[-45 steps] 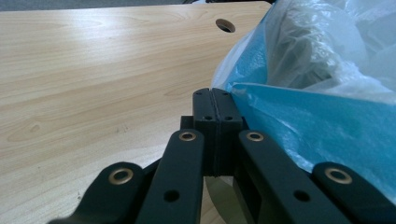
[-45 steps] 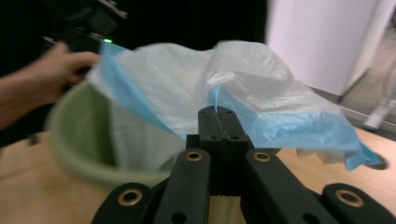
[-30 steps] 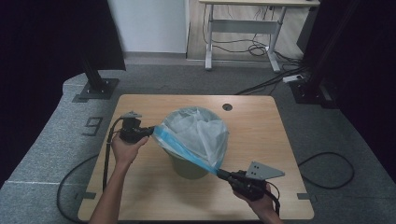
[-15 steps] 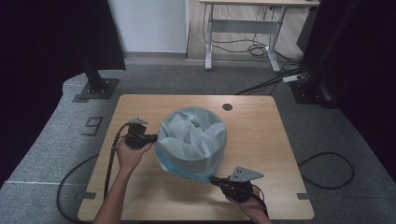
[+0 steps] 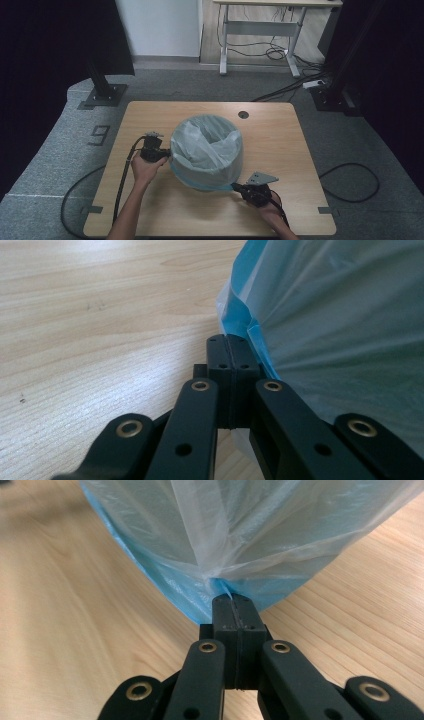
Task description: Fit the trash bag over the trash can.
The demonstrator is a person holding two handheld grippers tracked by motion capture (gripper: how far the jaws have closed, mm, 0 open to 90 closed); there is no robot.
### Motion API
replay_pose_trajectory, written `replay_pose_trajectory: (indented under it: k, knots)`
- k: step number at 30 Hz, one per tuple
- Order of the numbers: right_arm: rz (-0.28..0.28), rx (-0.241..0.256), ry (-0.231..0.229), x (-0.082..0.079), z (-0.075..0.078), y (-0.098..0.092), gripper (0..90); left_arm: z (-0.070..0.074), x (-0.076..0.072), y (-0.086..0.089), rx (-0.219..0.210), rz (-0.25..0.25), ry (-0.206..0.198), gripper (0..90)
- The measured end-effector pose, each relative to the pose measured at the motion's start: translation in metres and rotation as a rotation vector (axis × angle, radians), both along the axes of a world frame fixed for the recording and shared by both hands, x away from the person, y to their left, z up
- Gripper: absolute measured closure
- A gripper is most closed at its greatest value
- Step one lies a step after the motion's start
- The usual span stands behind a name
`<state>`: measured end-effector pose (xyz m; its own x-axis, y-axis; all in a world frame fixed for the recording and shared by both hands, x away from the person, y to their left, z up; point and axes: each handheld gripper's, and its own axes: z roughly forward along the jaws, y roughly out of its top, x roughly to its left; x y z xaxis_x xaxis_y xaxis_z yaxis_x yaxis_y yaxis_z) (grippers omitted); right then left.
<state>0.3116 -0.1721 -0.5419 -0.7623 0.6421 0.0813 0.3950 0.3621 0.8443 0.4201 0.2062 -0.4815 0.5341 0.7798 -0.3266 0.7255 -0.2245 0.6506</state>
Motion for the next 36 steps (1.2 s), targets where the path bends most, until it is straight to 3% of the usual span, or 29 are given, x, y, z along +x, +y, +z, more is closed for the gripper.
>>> replay_pose_trajectory:
  k: [7,11,16,20,22,25,29,36]
  knots:
    - [-0.018,-0.001,0.03,0.01,-0.007,-0.004,89.1,-0.014,0.005,-0.001,-0.007,0.011,0.016,90.0]
    - [-0.026,0.001,0.041,0.012,-0.008,-0.005,89.0,-0.02,0.004,-0.004,0.01,0.025,0.019,89.2]
    - [-0.044,0.03,0.028,0.012,-0.005,-0.011,87.0,-0.014,-0.004,0.0,0.023,0.05,-0.046,74.7]
    - [-0.056,0.058,0.013,0.011,-0.001,-0.017,83.9,-0.006,-0.013,0.013,0.017,0.087,-0.115,64.3]
    - [-0.06,0.073,0.015,0.011,0.0,-0.019,83.9,-0.004,-0.015,0.016,0.019,0.088,-0.129,62.0]
    - [-0.068,0.098,0.006,0.011,0.002,-0.024,81.5,0.003,-0.023,0.024,0.005,0.096,-0.182,58.2]
    - [-0.081,0.117,-0.004,0.009,0.005,-0.029,77.1,0.014,-0.032,0.032,-0.014,0.068,-0.221,50.4]
    - [-0.098,0.14,-0.025,0.003,0.006,-0.042,53.1,0.036,-0.044,0.043,-0.016,0.045,-0.284,40.2]
